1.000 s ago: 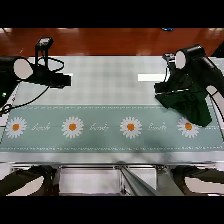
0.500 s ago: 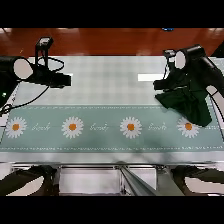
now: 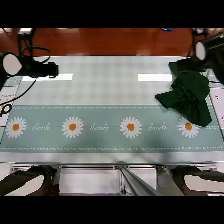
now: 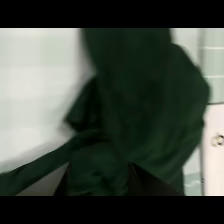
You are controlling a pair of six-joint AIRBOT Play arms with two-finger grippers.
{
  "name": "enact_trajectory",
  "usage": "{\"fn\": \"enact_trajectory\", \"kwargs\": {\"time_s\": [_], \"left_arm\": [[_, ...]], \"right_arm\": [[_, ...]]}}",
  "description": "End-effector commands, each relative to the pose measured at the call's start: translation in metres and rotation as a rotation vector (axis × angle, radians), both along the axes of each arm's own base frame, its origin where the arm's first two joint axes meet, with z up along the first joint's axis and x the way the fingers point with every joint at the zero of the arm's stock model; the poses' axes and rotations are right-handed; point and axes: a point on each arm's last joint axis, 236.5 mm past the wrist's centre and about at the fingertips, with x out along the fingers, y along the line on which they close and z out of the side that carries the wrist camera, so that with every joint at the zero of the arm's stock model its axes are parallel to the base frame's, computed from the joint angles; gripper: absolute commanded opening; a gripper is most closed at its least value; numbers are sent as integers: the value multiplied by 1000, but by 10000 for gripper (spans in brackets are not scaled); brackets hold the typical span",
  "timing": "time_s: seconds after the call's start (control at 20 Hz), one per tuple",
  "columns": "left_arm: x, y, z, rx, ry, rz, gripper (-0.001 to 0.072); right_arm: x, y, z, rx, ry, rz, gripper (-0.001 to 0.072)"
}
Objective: Fold the shirts.
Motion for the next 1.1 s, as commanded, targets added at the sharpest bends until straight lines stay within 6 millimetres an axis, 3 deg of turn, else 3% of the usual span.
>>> {"fn": "enact_trajectory", "kwargs": {"time_s": [0.0,0.15,0.25,0.35,0.45,0.55,0.6,0.7,0.8,0.95,1.05], "left_arm": [[-21,52,-28,-73,99,158,506],[-47,35,-76,-181,176,145,506],[-62,27,-103,-194,223,138,506],[-68,25,-116,-196,235,141,506],[-68,25,-117,-198,232,143,506],[-67,25,-115,-199,228,143,506],[-68,25,-116,-199,231,143,506],[-68,28,-105,-191,225,133,506],[-62,41,-73,-159,143,106,506],[-59,69,-3,-140,-43,143,506],[-69,68,39,-207,-157,175,505]], "right_arm": [[1,-73,-22,203,-59,-195,417],[0,-89,-92,416,34,-239,417],[-2,-91,-132,439,106,-239,417],[2,-86,-160,452,143,-219,417],[4,-79,-176,485,157,-225,389],[6,-68,-177,523,161,-189,191],[7,-60,-173,544,169,-150,18],[7,-49,-144,568,174,-90,22],[12,-51,-86,514,92,-33,21],[16,-49,45,431,-173,38,21],[5,-32,134,423,-363,96,21]]}}
